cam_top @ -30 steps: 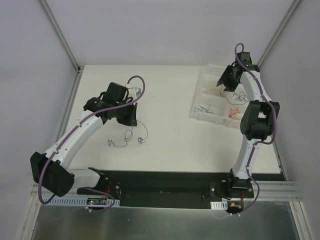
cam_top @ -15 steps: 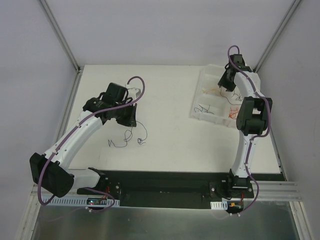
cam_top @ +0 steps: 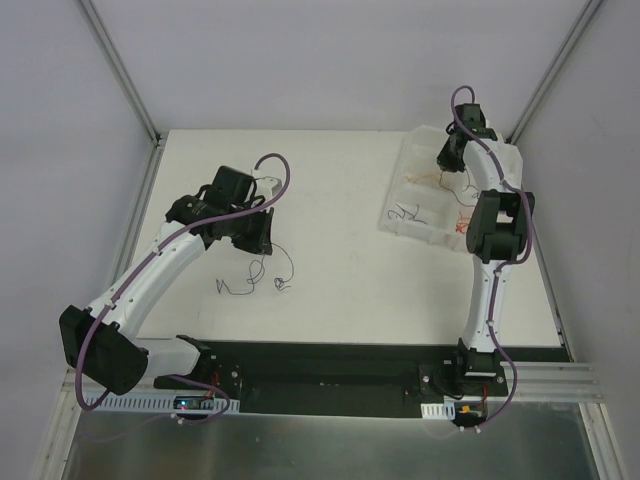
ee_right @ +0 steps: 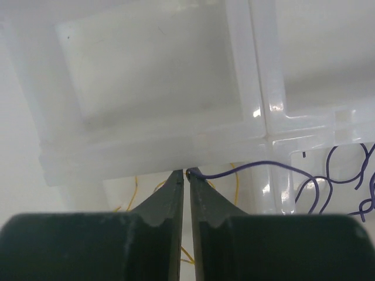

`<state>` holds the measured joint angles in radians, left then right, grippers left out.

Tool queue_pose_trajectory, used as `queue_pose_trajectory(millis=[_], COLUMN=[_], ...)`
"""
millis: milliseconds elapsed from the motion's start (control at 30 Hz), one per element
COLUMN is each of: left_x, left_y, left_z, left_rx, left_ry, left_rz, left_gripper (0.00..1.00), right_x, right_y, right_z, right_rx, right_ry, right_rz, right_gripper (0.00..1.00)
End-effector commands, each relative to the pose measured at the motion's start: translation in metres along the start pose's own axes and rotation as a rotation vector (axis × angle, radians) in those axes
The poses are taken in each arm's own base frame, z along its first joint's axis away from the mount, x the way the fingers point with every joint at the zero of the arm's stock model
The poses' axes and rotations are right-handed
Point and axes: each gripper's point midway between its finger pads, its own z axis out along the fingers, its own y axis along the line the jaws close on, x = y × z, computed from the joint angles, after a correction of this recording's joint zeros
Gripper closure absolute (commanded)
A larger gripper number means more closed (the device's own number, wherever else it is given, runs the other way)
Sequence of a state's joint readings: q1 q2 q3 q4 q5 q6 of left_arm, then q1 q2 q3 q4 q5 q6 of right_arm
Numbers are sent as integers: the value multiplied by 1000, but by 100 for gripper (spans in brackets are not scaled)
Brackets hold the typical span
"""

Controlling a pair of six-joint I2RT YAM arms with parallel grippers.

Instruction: Untangle the cables

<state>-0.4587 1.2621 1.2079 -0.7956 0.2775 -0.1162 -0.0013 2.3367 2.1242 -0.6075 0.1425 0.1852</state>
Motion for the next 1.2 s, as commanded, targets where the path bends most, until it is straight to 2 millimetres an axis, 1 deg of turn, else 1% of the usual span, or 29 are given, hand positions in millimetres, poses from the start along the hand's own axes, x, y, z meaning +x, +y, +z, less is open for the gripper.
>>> queue_pose_trajectory(millis=[0, 33, 100, 167, 200, 333, 433, 500, 567, 600, 667, 733, 800, 833, 900, 933, 1067, 1167], left_x=[-4, -4, -5, -5, -6, -6, -4, -5, -5, -4, -4, -3, -1, -1, 1, 2, 0, 0], left_y=[0, 0, 0, -1, -1, 0, 0, 0, 0, 1, 0, 1, 2, 2, 3, 2, 3, 3], left_z=[-7, -6, -6, -6, -7, -7, -6, -6, -6, -5, -6, -6, -6, -5, -5, -4, -6, -6], left_rx=[-10, -11, -9, -7, -8, -12, -10, -10, -10, -10, -10, -11, -12, -15, -16, -13, -17, -20], left_ry=[-17, -16, -14, -15, -18, -21, -14, -16, -14, -13, -16, -13, -11, -12, -5, -3, -6, -3], left_rz=[28, 28, 29, 28, 31, 32, 32, 34, 35, 34, 37, 36, 42, 42, 38, 36, 37, 36], left_gripper=[100, 100, 100, 100, 100, 100, 100, 100, 100, 100, 100, 100, 100, 100, 100, 100, 100, 100], right_x=[-30, -32, -38, -48, -50, -63, -75, -85, -96, -104, -111, -119, -126, -129, -142, -144, -174, -193], right_y=[10, 11, 15, 15, 13, 16, 8, 0, -11, -12, -15, -11, -3, 0, 8, 10, 7, -3], right_z=[-17, -20, -33, -50, -56, -99, -123, -134, -139, -141, -139, -132, -124, -116, -112, -109, -112, -114], right_rx=[-28, -35, -69, -96, -110, -263, -356, -400, -441, -471, -543, -628, -704, -726, -772, -775, -759, -751], right_ry=[-78, -83, -93, -112, -113, -119, -143, -163, -191, -214, -227, -257, -285, -290, -318, -320, -409, -453], right_rz=[-1, -2, 1, 9, 16, 43, 68, 81, 92, 91, 115, 125, 115, 117, 124, 119, 89, 93], right_gripper=[96, 99, 100, 100, 100, 99, 100, 100, 100, 100, 100, 100, 100, 100, 100, 100, 100, 100])
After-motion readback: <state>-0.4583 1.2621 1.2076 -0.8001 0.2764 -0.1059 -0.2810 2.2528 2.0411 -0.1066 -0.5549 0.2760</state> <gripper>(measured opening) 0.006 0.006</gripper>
